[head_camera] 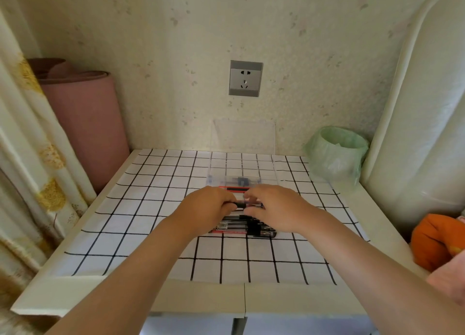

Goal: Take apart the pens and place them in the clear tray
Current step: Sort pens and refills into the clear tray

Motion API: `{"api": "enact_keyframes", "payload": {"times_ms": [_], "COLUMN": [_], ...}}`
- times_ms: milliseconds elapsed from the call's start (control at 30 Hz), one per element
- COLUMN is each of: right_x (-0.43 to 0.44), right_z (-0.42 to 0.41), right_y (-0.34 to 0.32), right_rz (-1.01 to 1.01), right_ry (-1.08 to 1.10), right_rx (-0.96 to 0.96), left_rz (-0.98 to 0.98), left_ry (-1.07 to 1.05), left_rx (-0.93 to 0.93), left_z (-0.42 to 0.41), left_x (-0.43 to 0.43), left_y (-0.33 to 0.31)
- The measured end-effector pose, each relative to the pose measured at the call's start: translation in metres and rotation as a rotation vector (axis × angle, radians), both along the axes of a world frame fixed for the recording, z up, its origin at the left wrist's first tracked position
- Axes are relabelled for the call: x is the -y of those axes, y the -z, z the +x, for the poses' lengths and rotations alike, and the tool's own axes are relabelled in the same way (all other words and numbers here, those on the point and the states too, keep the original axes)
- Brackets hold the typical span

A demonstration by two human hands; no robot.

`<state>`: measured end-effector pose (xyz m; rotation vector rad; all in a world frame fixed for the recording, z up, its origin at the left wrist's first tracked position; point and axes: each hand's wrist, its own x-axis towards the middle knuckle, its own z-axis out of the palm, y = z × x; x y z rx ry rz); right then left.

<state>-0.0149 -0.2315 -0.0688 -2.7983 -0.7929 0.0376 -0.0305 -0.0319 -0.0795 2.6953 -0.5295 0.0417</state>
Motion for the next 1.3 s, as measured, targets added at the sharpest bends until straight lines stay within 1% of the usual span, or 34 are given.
{"api": "enact_keyframes", "payload": {"times_ms": [100,200,267,567,667,867,1000,1067,1167,1233,1300], "right_x": [0.000,0.000,0.000,0.006,0.008,0.016,0.026,0.030,0.033,0.033,0.030], "right_z": [0.000,-0.001,-0.001,0.002,0.004,0.008,0.012,0.014,0.016,0.016,0.016], "right_y": [-0.001,-0.004,-0.005,-0.006,-0.005,-0.003,-0.002,-0.001,0.000,0.001,0.002], "right_rz": [0.004,0.045,0.076,0.135,0.138,0.112,0.048,0.024,-0.001,-0.004,-0.003], "right_ry": [-0.006,0.056,0.073,0.009,-0.002,0.073,0.150,0.179,0.205,0.204,0.193], "right_rx": [-0.001,0.101,0.128,0.065,0.061,0.058,0.041,0.038,0.036,0.030,0.022], "left_rz": [0.013,0.016,-0.002,-0.057,-0.044,-0.021,0.048,0.121,0.225,0.227,0.142], "left_ry": [-0.009,-0.008,-0.008,0.004,0.020,-0.060,-0.164,-0.241,-0.351,-0.384,-0.354], "left_rx": [0.018,0.004,-0.008,0.024,0.048,-0.049,-0.142,-0.122,-0.040,0.017,0.070], "left_z": [0.000,0.000,0.001,-0.001,-0.002,0.006,0.009,0.011,0.011,0.010,0.007], "left_x": [-0.001,-0.001,-0.002,-0.004,-0.008,-0.024,-0.037,-0.042,-0.046,-0.044,-0.038], "left_y": [-0.001,-0.002,-0.002,-0.001,-0.002,-0.005,-0.006,-0.006,-0.007,-0.009,-0.009]}}
